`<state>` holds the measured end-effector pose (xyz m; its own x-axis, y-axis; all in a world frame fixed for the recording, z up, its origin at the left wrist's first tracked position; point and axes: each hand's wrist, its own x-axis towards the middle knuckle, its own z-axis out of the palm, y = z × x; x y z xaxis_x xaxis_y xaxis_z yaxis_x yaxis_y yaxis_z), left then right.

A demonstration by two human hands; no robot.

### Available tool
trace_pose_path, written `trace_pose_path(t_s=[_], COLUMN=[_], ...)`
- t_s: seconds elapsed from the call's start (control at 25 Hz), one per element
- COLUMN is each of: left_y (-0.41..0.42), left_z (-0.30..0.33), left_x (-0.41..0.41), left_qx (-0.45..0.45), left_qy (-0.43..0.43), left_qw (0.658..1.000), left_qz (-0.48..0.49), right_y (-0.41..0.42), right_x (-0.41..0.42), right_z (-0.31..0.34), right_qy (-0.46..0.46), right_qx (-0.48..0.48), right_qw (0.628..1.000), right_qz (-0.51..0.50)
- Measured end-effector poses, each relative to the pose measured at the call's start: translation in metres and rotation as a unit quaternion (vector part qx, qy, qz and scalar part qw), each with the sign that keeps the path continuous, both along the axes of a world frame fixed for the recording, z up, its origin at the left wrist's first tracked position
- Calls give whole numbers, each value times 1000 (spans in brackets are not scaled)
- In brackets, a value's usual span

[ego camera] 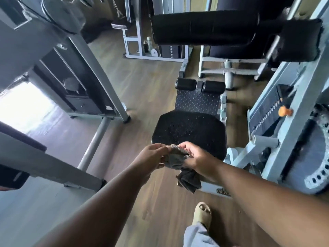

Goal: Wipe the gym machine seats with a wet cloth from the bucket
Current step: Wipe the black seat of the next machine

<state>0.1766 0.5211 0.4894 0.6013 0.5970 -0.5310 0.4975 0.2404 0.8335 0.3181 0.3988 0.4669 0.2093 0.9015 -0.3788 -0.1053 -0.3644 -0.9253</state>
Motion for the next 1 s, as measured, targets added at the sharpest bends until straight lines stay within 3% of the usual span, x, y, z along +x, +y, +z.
trace_pose_path(t_s=[0.2, 0.36, 0.48, 0.6, 0.72, 0.84, 1.0], left_y=[48, 69, 86, 102, 121, 140, 172], left_z=[-3, -7, -14, -14, -6, 9, 14], left_x=[87, 148, 186, 222, 252, 271, 280], left_qx=[109, 209, 274, 348, 419, 436, 428], left_qy=[7, 16, 39, -5, -36, -81, -123], left_qw=[994, 974, 945, 904, 850, 820, 797], left_qz=[3, -87, -174, -247, -317, -361, -409], right_y=[62, 81, 85, 83, 80, 82, 91], right_x=[97, 153, 183, 207, 225, 231, 232], right_z=[-5, -4, -16, -24, -19, -4, 15], right_qy=[-44, -30, -180, -320, -372, -351, -213], right_qx=[-36, -27, -23, 34, 61, 51, 47], right_qw=[996, 998, 983, 943, 915, 914, 958], right_qz=[74, 58, 3, -79, -146, -195, -187])
